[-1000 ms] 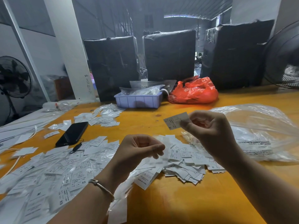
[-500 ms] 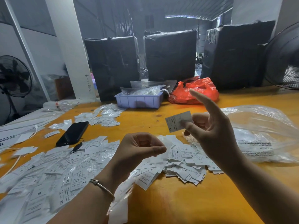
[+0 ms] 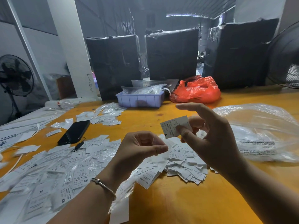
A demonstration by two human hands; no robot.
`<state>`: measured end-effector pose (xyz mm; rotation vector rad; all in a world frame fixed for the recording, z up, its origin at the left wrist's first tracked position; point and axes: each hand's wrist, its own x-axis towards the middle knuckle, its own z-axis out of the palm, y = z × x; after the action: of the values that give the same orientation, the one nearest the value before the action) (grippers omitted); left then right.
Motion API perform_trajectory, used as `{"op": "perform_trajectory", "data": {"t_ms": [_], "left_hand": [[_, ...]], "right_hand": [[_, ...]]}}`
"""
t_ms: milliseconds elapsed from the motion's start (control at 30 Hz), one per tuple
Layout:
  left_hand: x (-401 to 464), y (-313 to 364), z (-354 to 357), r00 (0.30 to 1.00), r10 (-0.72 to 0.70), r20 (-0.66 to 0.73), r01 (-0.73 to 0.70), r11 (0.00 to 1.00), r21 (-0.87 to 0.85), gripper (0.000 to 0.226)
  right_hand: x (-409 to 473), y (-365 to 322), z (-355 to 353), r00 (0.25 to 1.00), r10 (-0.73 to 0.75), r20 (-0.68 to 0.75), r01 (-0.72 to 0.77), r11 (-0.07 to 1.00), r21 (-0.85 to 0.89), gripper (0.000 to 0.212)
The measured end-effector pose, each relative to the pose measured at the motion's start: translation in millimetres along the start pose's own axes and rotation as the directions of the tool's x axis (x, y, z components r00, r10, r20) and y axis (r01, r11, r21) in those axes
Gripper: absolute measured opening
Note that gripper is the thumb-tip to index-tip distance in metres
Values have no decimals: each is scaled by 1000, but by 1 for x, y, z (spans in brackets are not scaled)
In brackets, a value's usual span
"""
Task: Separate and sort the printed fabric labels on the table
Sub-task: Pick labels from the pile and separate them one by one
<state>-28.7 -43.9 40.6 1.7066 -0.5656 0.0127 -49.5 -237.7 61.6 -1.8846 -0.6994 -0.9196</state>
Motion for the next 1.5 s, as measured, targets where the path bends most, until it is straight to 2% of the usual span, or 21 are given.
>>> {"op": "perform_trajectory", "data": {"t_ms": [167, 400, 533, 667, 867, 1067, 1267, 1500], "left_hand": [[0, -1, 0, 1000, -2, -9, 2, 1000, -7, 16], [0, 0, 0, 1000, -14, -6, 15, 1000, 12, 13], [0, 0, 0, 1000, -18, -10, 18, 1000, 2, 14], [0, -2, 0, 1000, -24, 7, 24, 1000, -6, 16], [0, -2, 0, 998, -41, 44, 42, 999, -10, 19], [0, -4, 0, 993, -87, 73, 87, 996, 0, 18], [2, -6, 0, 989, -99, 109, 95, 995, 40, 17], [2, -5, -1, 979, -107, 171, 102, 994, 37, 6]], "right_hand": [[-2, 2, 1, 999, -44, 21, 45, 995, -89, 27], [-2, 5, 2, 996, -73, 41, 78, 987, -138, 18], [0, 8, 1, 986, -75, 147, 92, 990, -112, 2], [0, 12, 0, 968, 1, 252, -10, 999, 32, 10], [5, 12, -5, 961, 122, 248, -177, 961, 213, 6], [5, 14, -4, 940, 163, 298, -225, 957, 185, 22], [8, 15, -7, 903, 237, 358, -323, 924, 205, 17], [8, 19, -6, 891, 291, 347, -376, 902, 210, 6]]}}
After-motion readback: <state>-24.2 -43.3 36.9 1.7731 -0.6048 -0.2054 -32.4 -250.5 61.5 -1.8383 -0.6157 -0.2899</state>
